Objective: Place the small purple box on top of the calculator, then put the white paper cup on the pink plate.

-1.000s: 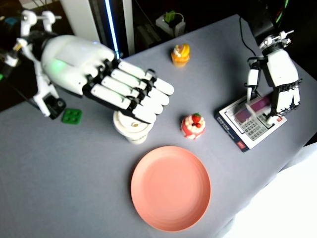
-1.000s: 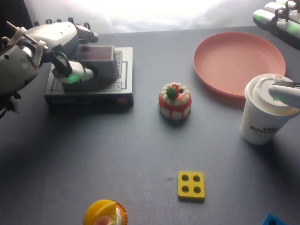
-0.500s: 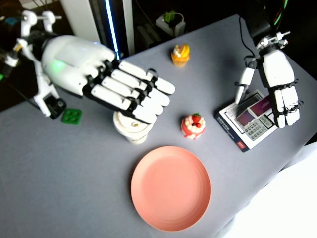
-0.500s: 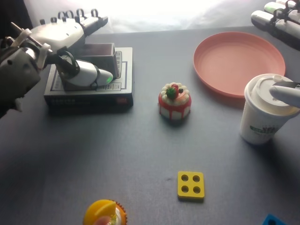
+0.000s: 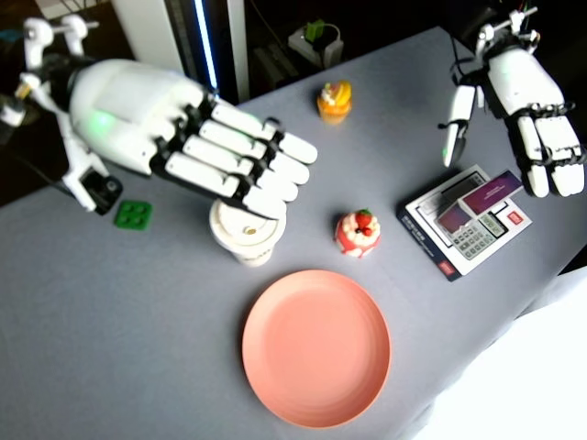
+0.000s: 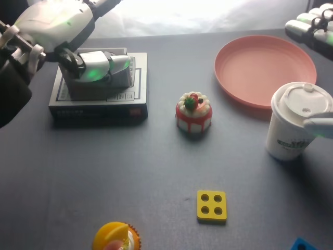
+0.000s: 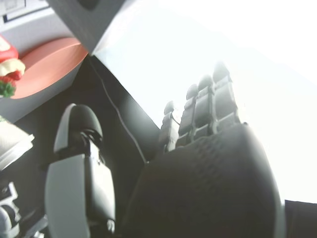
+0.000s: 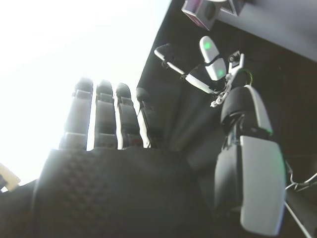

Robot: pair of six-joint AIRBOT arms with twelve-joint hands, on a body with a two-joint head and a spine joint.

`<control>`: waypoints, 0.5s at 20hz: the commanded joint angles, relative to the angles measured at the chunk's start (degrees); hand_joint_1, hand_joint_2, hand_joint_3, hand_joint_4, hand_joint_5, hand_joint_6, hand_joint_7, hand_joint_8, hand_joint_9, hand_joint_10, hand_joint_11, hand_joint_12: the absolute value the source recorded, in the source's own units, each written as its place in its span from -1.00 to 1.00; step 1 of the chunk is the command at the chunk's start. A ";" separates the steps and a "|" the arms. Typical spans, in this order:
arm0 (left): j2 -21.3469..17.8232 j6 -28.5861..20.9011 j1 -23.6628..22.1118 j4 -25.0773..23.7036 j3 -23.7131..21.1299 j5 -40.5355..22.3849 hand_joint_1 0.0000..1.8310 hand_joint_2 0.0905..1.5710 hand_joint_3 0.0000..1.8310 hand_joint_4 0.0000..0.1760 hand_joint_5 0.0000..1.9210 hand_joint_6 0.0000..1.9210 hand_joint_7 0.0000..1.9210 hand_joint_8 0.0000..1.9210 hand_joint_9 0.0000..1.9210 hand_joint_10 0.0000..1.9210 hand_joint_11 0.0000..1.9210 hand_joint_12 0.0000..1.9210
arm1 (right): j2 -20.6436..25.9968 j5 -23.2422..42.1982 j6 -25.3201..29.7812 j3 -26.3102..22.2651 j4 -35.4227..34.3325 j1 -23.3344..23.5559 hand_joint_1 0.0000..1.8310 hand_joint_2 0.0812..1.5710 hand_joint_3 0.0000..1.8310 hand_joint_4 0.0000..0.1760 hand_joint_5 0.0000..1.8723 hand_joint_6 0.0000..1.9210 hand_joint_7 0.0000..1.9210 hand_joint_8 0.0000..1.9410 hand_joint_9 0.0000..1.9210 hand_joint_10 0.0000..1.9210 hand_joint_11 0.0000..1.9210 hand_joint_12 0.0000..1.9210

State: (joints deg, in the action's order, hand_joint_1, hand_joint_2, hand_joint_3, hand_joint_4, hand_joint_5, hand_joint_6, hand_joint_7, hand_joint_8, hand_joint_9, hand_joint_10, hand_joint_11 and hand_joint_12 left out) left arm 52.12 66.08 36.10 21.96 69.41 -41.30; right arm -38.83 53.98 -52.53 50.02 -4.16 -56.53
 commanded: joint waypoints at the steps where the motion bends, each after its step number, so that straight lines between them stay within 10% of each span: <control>1: -0.51 -0.94 -0.34 -1.92 -0.35 -9.21 -0.30 0.50 -1.00 0.46 -0.98 -0.99 -1.00 -1.00 -1.00 -1.00 -1.00 -1.00 | 0.18 6.96 0.81 0.17 -0.13 0.18 -0.43 0.22 -1.00 -0.83 -1.00 -1.00 -1.00 -1.00 -1.00 -1.00 -1.00 -1.00; 4: -1.53 -1.82 0.71 -3.84 -2.23 -12.75 -0.29 0.52 -0.99 0.31 -0.99 -1.00 -1.00 -1.00 -1.00 -1.00 -1.00 -1.00 | -0.12 5.55 1.39 0.31 0.03 -0.64 -0.37 0.23 -1.00 -0.78 -1.00 -1.00 -1.00 -1.00 -1.00 -1.00 -1.00 -1.00; 6: -2.04 -2.03 1.35 -4.47 -3.12 -14.53 -0.28 0.53 -0.99 0.31 -0.99 -1.00 -1.00 -1.00 -1.00 -1.00 -1.00 -1.00 | -0.88 4.19 1.55 0.81 0.04 -0.64 -0.37 0.23 -1.00 -0.28 -1.00 -1.00 -1.00 -1.00 -1.00 -1.00 -1.00 -1.00; 10: -2.36 -2.46 1.74 -6.20 -3.86 -14.77 -0.21 0.55 -0.99 0.09 -0.96 -0.99 -1.00 -1.00 -1.00 -1.00 -1.00 -1.00 | -3.73 1.10 2.63 3.32 -0.67 -0.56 -0.35 0.15 -1.00 -0.29 -1.00 -1.00 -1.00 -1.00 -1.00 -1.00 -1.00 -1.00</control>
State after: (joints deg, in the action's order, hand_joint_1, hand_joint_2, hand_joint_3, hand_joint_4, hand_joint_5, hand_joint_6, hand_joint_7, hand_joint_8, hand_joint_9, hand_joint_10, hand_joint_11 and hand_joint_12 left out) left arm 50.00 63.57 38.52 16.88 65.82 -48.84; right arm -42.76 48.88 -50.30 53.25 -4.01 -57.49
